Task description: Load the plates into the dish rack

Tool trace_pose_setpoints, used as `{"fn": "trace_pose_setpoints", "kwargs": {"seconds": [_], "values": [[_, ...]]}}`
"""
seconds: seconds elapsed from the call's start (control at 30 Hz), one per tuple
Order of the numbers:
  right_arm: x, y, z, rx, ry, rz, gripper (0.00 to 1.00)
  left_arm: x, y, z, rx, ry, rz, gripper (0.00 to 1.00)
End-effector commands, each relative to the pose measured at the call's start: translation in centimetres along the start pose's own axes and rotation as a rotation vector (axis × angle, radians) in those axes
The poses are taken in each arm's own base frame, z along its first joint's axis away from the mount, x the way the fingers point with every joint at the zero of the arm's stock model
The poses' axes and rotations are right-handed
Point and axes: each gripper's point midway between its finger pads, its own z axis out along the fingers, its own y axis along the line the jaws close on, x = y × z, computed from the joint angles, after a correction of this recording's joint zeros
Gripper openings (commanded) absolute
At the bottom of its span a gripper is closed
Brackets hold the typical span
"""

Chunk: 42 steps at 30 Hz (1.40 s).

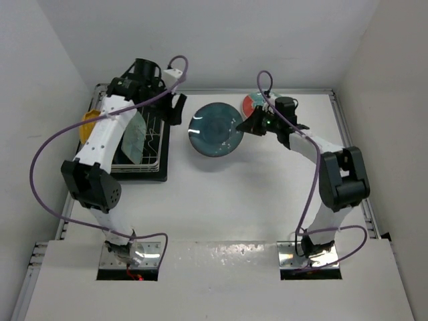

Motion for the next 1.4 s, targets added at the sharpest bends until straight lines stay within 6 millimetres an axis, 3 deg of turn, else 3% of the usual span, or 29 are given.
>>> {"fn": "trace_pose_setpoints", "kwargs": {"seconds": [0.0, 0.07, 0.23, 0.33, 0.37, 0.4, 0.47, 0.67, 0.7, 0.73, 0.77, 0.8, 0.83, 1.0, 1.03, 1.1, 1.2, 1.23, 1.37], "values": [[-3.9, 12.0, -5.2, -0.441, -0.109, -0.247, 0.0, -0.1, -3.5, 2.7, 0.123, 0.022, 0.023, 0.87], [-3.0, 14.4, -6.8, -0.536, -0.086, -0.268, 0.0, -0.4, -3.9, 3.6, 0.131, 0.024, 0.005, 0.87], [-3.3, 18.1, -9.8, -0.671, -0.086, -0.321, 0.0, -0.9, -2.6, 4.6, 0.075, 0.037, -0.016, 0.86], [-3.5, 19.1, -10.3, -0.711, -0.095, -0.326, 0.0, -0.8, -2.7, 4.2, 0.091, 0.03, -0.023, 0.66], [-3.5, 19.2, -10.4, -0.718, -0.094, -0.322, 0.0, -0.6, -2.9, 4.3, 0.124, 0.029, -0.034, 0.38], [-3.7, 19.2, -10.4, -0.721, -0.106, -0.32, 0.0, -0.8, -3.0, 3.9, 0.122, 0.019, -0.031, 0.22], [-3.8, 19.3, -10.2, -0.731, -0.113, -0.304, 0.0, -1.0, -3.0, 3.4, 0.119, 0.008, -0.028, 0.0], [-3.9, 19.2, -8.4, -0.716, -0.117, -0.245, 0.0, -1.6, -3.3, 0.5, 0.146, -0.046, -0.037, 0.0], [-4.1, 19.0, -7.9, -0.702, -0.125, -0.23, 0.12, -1.9, -3.5, -0.2, 0.141, -0.062, -0.04, 0.0], [-4.2, 18.3, -7.2, -0.675, -0.123, -0.194, 0.3, -2.5, -2.7, -1.0, 0.105, -0.083, -0.046, 0.0], [-4.1, 17.9, -6.7, -0.661, -0.117, -0.179, 0.5, -2.8, -2.3, -1.3, 0.083, -0.088, -0.043, 0.0], [-4.2, 17.6, -6.1, -0.635, -0.105, -0.15, 0.83, -3.0, -1.1, -2.1, 0.018, -0.099, -0.07, 0.0], [-4.2, 17.0, -5.5, -0.614, -0.101, -0.129, 1.0, -3.8, -0.7, -3.2, -0.018, -0.125, -0.072, 0.0], [-4.8, 14.8, -4.1, -0.485, -0.143, -0.07, 1.0, -4.5, 4.3, -6.9, -0.273, -0.18, -0.143, 0.0], [-4.8, 14.8, -4.2, -0.472, -0.148, -0.071, 1.0, -4.1, 6.2, -8.0, -0.363, -0.184, -0.177, 0.0], [-4.7, 13.9, -3.9, -0.414, -0.156, -0.081, 1.0, -4.2, 7.3, -9.6, -0.439, -0.21, -0.21, 0.0], [-4.1, 12.9, -3.7, -0.344, -0.15, -0.097, 1.0, -3.1, 10.3, -12.1, -0.628, -0.219, -0.295, 0.0], [-3.9, 12.5, -3.6, -0.314, -0.144, -0.091, 1.0, -1.9, 11.6, -13.3, -0.729, -0.198, -0.327, 0.0], [-3.3, 12.0, -3.4, -0.261, -0.139, -0.111, 1.0, -0.5, 12.6, -14.4, -0.84, -0.186, -0.387, 0.0]]}}
